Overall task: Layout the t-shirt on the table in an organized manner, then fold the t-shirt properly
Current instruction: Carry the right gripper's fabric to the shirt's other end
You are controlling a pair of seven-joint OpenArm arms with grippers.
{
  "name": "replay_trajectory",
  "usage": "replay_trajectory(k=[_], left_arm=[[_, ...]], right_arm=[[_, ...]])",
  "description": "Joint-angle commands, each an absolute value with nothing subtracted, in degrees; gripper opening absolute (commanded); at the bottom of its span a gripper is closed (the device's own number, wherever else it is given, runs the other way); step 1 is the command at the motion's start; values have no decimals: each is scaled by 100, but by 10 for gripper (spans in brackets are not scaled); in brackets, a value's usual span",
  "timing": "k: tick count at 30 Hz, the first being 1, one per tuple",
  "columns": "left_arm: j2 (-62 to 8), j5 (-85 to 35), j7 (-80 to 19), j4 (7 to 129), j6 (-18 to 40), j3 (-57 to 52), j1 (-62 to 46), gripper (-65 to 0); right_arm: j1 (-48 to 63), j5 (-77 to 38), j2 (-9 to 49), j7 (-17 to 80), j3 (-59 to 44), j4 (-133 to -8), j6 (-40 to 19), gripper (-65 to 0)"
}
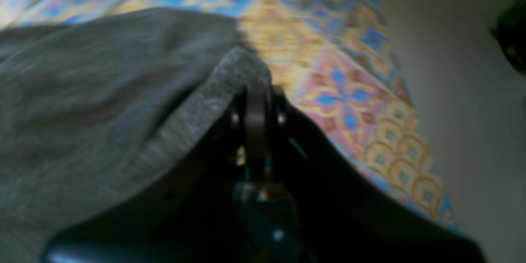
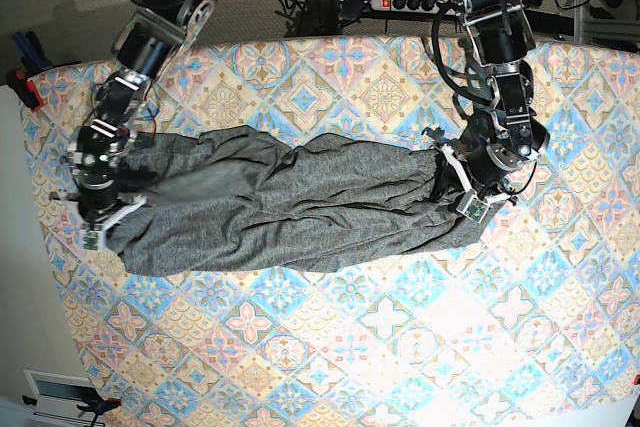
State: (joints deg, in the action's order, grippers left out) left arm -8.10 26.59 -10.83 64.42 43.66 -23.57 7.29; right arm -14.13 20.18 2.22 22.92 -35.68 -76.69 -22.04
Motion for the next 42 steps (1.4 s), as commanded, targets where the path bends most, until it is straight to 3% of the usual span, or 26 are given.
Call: replay_trajectory(k=[1,6,14,17,22,27,34,38,42], left_arm=[[-884,3846,-2290,6264,4000,-2352,611,-468],[-884,3846,-2325,6273,4000,-2360,602,-465],[-857,3855,-2334,6457,4000,-2369,593,-464],[-840,3837,-2343,6949,4000,-2369,418,-464],[-567,3811,-2677,8127,4000,-2360,198,-464],[-453,3837,-3046,8673,4000,-2387,198,-464],[-479,3846,-3037,8681,4000,-2387,207,-464],[-479,3846,-3029,8681,4000,-2387,207,-464],[-479,3846,-3046,8681,4000,-2387,207,-464]], right_arm=[[-1508,1938,259,2018,-3723,-7662,-2220,-650],[-1499,1947,277,1640,-4022,-7547,-2220,-632],[-1455,1956,251,1930,-3952,-8092,-2255,-378],[-1376,1930,251,1912,-3916,-8673,-2255,-323],[-1349,1912,233,1921,-3934,-9622,-2255,-318],[-1235,1622,-242,1947,-4391,-9886,-2255,-318],[-831,-303,-426,2651,-5297,-9833,-2255,-318],[-593,-1473,-426,3459,-5376,-9596,-2255,-318],[-207,-2062,-426,3582,-5341,-9516,-2255,-318]])
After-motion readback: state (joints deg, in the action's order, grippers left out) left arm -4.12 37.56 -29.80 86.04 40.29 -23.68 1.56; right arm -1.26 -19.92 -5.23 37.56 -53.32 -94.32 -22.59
